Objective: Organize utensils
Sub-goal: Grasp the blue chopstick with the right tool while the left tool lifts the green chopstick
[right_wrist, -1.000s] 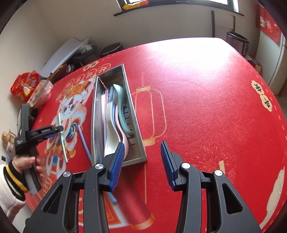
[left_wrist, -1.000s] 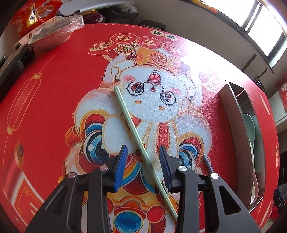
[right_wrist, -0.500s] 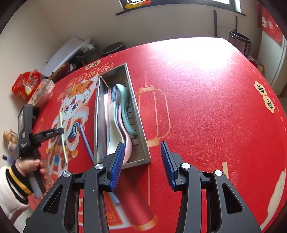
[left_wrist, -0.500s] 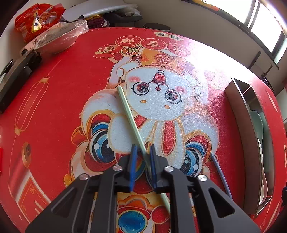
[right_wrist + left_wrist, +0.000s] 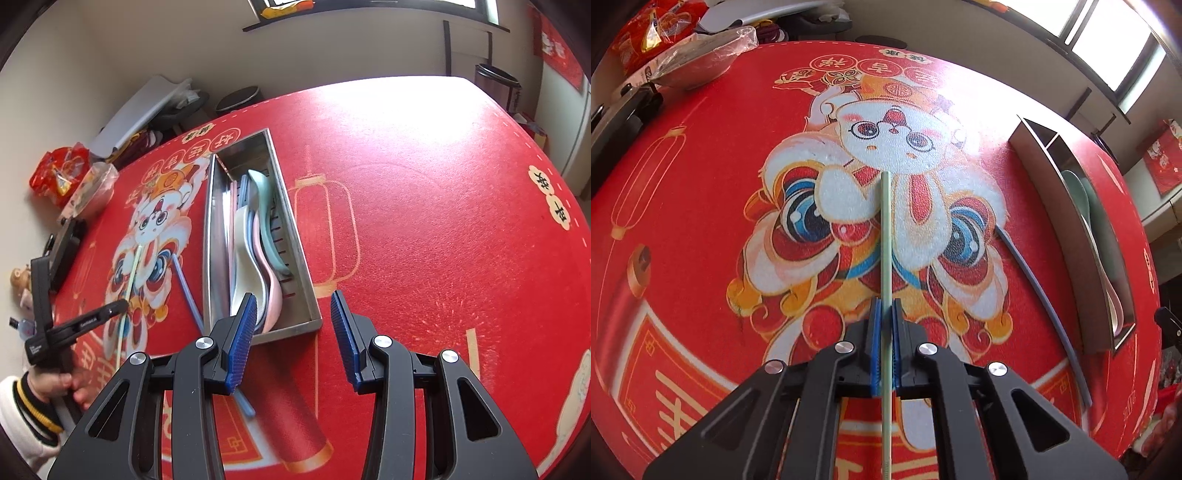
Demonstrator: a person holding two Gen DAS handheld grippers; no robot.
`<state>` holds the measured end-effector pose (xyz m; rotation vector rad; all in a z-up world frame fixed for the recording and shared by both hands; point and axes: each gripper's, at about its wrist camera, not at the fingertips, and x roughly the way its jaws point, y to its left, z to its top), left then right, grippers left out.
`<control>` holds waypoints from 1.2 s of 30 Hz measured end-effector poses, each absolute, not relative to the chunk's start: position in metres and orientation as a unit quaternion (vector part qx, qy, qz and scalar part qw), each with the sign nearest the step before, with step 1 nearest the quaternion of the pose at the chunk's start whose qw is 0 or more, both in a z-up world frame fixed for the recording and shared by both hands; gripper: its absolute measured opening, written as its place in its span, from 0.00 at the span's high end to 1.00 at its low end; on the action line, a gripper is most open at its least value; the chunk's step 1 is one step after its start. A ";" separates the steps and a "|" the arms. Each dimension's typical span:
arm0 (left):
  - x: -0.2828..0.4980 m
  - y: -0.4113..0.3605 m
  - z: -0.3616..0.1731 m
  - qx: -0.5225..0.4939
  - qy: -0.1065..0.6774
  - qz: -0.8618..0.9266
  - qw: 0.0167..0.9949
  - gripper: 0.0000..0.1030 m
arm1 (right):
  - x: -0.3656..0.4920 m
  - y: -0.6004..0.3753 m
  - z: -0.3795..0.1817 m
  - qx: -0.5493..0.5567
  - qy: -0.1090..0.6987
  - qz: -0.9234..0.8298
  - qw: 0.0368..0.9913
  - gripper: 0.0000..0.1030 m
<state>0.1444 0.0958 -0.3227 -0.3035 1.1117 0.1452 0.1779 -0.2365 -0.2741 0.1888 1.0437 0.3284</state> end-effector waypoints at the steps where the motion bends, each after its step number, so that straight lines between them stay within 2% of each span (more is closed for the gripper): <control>1: 0.140 0.096 -0.321 -0.147 0.522 0.065 0.837 0.95 | 0.178 -0.236 -0.275 0.090 0.496 0.157 0.849 0.60; 16: 0.086 0.085 -0.302 -0.166 0.503 0.045 0.847 0.95 | 0.152 -0.190 -0.284 0.045 0.508 0.231 0.829 0.60; 31: 0.066 0.111 -0.296 -0.173 0.493 0.040 0.852 0.95 | 0.138 -0.151 -0.335 0.020 0.572 0.244 0.783 0.61; 36: 0.062 0.123 -0.293 -0.181 0.490 0.040 0.852 0.95 | 0.138 -0.125 -0.335 0.002 0.574 0.271 0.773 0.66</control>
